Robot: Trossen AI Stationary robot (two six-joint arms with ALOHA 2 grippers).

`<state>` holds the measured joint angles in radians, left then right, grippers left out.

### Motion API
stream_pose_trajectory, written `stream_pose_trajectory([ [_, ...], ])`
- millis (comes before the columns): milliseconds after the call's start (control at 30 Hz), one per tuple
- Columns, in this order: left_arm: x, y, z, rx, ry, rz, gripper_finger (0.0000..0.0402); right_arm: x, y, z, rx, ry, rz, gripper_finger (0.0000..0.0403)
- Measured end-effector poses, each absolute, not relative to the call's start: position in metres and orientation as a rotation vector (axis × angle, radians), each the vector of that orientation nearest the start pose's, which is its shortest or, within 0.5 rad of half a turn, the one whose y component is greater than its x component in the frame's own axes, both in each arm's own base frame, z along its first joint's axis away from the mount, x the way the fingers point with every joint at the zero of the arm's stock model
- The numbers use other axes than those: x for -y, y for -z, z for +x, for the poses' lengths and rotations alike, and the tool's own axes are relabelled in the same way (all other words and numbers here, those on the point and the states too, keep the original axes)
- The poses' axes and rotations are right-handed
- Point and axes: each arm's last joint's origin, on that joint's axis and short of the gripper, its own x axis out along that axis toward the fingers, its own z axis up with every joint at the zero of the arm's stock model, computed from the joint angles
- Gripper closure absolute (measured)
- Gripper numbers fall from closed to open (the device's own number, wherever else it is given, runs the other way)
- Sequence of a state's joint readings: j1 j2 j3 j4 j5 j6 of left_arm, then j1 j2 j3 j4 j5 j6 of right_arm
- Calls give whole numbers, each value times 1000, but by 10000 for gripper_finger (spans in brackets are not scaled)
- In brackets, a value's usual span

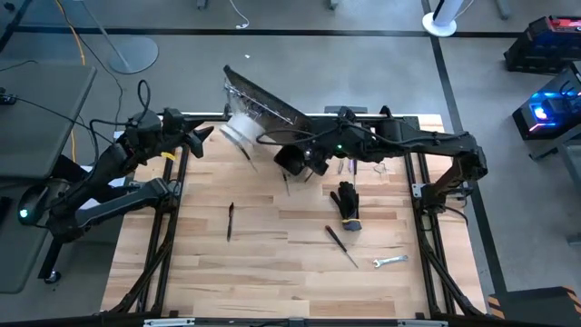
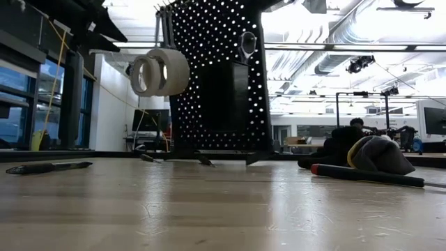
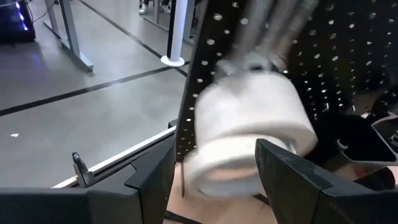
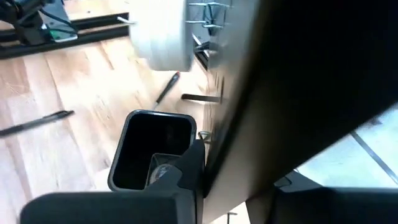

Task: Hang tools onto peg board
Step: Move the pegboard to the middle

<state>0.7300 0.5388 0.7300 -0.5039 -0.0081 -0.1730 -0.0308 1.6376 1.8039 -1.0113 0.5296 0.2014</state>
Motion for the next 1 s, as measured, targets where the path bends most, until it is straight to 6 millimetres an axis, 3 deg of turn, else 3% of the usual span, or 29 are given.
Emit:
stream_pose_trajectory([
  [400,-78,-316,87,-202,-761,-332,187,39,-407,308,-796,639,29,343],
  [1000,-77,-317,87,-177,-730,-355,187,51,-422,281,-810,454,121,345],
])
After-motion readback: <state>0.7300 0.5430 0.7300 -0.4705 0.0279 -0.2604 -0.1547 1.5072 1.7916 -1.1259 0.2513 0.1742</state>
